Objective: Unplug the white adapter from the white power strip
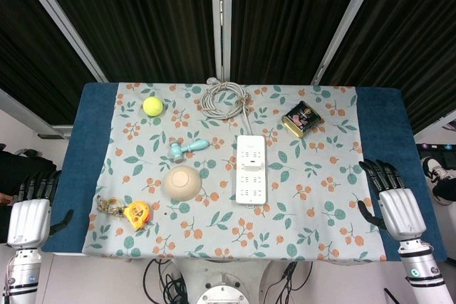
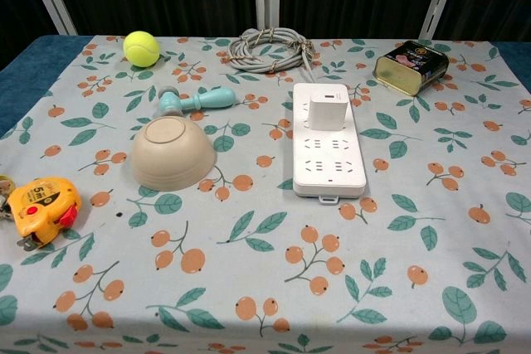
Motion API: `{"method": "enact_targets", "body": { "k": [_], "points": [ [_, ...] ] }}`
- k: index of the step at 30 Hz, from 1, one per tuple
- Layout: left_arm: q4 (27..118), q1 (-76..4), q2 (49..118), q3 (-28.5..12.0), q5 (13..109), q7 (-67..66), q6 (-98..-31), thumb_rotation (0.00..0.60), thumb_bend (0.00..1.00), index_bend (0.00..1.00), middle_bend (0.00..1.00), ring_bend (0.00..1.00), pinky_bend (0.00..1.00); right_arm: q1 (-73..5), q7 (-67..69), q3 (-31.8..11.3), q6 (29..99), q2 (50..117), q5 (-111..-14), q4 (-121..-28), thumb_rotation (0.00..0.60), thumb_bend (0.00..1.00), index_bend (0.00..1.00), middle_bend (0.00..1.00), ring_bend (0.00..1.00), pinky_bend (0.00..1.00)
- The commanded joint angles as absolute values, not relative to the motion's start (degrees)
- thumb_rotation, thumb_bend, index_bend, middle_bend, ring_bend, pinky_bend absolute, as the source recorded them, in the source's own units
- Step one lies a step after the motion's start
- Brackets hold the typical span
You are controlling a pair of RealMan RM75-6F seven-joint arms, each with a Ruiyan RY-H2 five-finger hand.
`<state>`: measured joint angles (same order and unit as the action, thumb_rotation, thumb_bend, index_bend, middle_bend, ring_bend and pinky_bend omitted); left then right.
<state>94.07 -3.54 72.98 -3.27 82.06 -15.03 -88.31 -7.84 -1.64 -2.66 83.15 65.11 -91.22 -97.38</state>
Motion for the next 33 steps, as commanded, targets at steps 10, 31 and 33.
{"method": "enact_targets", "body": {
  "k": [10,31,33],
  "points": [
    [94.3,-4.1,72.8,-3.6,81.8,-15.4,-87.2,0.600,0.23,0.08,0.09,0.00,0.00,-9.5,-1.9,-3.3,80.6,66.0,-89.7,-97.3,0.600,0.29,0.00,0.07,0.00,0.07],
    [97.7,-33.9,79.8,-5.4,99.5,-17.9,-54.0,0.600,0.28,0.16,0.17,0.06,0.09,-31.7,-7.7,-12.1,52.6,60.0,-79.9,-109.4,0.600,0.29,0.00,0.13,0.00,0.14],
    [96.6,-36.8,82.5,-6.3,98.3,-18.4,-50.4,0.600,0.28,0.16,0.17,0.06,0.09,-34.9,-10.7,-13.0,49.1,61.5,-75.6,-109.2,0.600,0.29,0.00,0.13,0.00,0.14]
  ]
}}
